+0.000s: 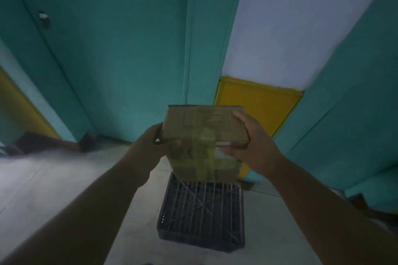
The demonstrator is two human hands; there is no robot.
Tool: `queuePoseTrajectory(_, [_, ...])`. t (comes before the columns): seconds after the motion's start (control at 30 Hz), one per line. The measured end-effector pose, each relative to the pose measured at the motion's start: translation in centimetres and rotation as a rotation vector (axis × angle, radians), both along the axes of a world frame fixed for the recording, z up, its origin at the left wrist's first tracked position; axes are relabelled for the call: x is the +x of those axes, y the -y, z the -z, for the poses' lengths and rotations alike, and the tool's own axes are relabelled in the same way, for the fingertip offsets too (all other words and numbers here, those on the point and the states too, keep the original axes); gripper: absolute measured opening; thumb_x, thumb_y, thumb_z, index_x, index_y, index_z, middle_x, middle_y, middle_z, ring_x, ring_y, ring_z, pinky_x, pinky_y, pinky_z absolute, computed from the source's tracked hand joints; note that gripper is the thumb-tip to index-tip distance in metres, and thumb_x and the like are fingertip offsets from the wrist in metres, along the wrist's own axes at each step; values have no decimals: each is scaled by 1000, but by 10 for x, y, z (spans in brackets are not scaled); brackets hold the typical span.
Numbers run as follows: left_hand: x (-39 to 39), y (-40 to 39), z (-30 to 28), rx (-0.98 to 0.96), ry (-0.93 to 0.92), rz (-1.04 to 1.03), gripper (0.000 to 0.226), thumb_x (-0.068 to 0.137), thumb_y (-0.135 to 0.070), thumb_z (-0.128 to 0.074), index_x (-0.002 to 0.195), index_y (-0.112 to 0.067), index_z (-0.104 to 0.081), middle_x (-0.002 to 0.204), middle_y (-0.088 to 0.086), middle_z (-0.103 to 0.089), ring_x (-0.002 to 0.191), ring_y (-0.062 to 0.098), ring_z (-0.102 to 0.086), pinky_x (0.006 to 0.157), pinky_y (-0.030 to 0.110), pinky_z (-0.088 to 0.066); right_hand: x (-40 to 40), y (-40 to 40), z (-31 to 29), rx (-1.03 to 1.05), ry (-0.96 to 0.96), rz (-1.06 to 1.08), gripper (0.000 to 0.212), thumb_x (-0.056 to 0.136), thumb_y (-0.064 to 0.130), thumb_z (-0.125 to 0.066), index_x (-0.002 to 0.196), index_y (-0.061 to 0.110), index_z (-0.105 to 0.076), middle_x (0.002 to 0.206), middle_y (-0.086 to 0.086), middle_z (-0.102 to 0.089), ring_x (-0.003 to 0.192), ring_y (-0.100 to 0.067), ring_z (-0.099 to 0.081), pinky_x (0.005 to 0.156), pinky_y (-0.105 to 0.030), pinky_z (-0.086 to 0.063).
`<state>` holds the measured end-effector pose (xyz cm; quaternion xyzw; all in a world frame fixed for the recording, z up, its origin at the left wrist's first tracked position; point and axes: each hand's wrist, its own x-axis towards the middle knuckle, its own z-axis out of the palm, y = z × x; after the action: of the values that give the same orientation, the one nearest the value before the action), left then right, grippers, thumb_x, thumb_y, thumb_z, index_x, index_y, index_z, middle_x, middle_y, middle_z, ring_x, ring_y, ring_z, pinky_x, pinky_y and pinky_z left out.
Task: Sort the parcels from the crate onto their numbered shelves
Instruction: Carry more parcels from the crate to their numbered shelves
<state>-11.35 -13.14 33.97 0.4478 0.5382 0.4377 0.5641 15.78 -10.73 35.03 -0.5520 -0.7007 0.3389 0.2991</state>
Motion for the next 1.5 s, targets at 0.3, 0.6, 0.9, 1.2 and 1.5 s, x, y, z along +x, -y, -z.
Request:
queuePoseTrajectory(0.3, [-11,-15,-14,126,-127,172,66,81,-15,-78,134,-45,-52,113,-10,-71,104,16,-68,86,41,-57,-12,36,-39,47,-96,264,76,80,30,-83,144,35,-41,123,15,-60,82,17,-62,66,-6,-47])
queuePoseTrajectory(0.6, [56,-6,3,50,-71,287,37,83,-32,-74,115,-38,-56,112,-5,-72,103,17,-68,94,53,-53,29,100,-37,62,-169,562,76,77,10,-85,127,45,-38,105,11,-68,74,12,-67,60,-6,-48])
queuePoseTrajectory(0.9, [198,33,4,116,-148,820,101,78,-18,-83,147,-59,-23,129,-30,-55,114,-2,-55,93,35,-55,166,187,-35,82,-362,901,69,71,12,-88,116,48,-50,103,10,-75,93,-13,-74,75,-34,-61])
queuePoseTrajectory(1.2, [425,112,2,160,-127,776,78,74,-37,-83,137,-52,-40,123,-12,-67,108,10,-66,93,44,-55,338,308,-41,70,-312,958,111,81,17,-81,157,41,-4,128,9,-67,115,-13,-67,95,-52,-56])
queuePoseTrajectory(1.5, [616,157,1,226,-127,1003,89,77,-10,-82,139,-55,-37,119,-22,-59,96,-6,-64,80,22,-54,493,399,-29,6,-298,1191,112,81,16,-82,151,57,-6,132,22,-60,113,-8,-65,89,-39,-60])
